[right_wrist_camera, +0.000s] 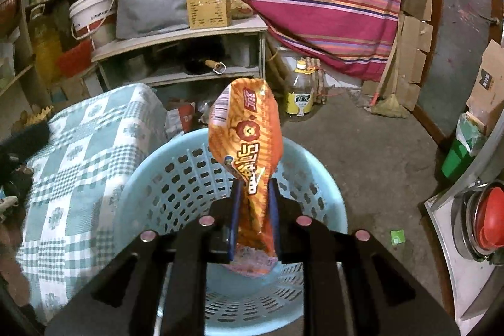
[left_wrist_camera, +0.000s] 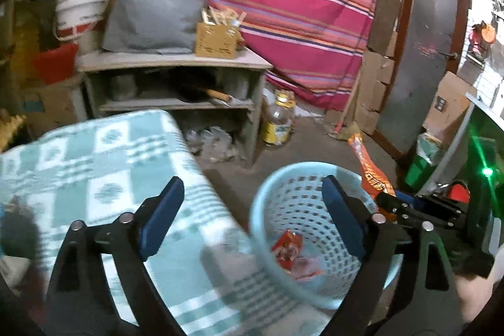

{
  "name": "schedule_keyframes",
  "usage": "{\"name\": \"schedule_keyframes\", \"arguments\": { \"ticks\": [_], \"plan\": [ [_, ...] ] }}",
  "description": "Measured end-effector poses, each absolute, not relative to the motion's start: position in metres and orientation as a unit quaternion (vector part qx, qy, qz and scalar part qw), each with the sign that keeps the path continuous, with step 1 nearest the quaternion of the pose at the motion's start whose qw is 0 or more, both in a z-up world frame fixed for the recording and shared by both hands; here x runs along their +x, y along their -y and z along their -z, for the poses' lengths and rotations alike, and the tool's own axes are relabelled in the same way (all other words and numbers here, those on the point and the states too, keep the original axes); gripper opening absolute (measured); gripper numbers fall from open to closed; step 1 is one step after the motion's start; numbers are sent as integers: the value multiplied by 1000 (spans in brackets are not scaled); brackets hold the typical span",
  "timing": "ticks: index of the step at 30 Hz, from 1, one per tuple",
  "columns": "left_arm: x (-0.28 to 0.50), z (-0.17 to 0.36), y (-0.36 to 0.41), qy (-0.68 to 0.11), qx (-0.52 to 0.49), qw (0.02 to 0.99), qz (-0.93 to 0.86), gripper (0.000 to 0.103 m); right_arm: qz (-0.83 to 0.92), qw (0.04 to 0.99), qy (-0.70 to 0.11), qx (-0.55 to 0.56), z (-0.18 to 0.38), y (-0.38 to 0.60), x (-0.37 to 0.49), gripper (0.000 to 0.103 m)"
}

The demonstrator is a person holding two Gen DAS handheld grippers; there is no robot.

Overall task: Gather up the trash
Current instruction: 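Carry both items over the blue basket and open both tools to drop them, then move both tools back over the table toward the blue plastic bag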

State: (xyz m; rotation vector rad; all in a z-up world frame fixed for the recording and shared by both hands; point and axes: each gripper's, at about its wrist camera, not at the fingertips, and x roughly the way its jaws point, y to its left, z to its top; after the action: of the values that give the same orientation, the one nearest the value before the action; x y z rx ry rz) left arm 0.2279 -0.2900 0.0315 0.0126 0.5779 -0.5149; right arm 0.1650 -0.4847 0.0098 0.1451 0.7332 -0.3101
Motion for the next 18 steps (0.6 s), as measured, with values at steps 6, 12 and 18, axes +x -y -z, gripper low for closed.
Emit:
{"name": "schedule_keyframes", "arguments": {
  "ticks": [6,12,18],
  "plan": [
    [217,-50,238,-265,8,941,211,97,158,912,-371,68,1,475,179,60],
    [208,-66,170,-259,-1,951,167,97,169,909,-375,64,2,463,181,83],
    [197,-69,95,-252,11,962,108,97,161,916,-364,58,-7,435,180,89]
  ]
}}
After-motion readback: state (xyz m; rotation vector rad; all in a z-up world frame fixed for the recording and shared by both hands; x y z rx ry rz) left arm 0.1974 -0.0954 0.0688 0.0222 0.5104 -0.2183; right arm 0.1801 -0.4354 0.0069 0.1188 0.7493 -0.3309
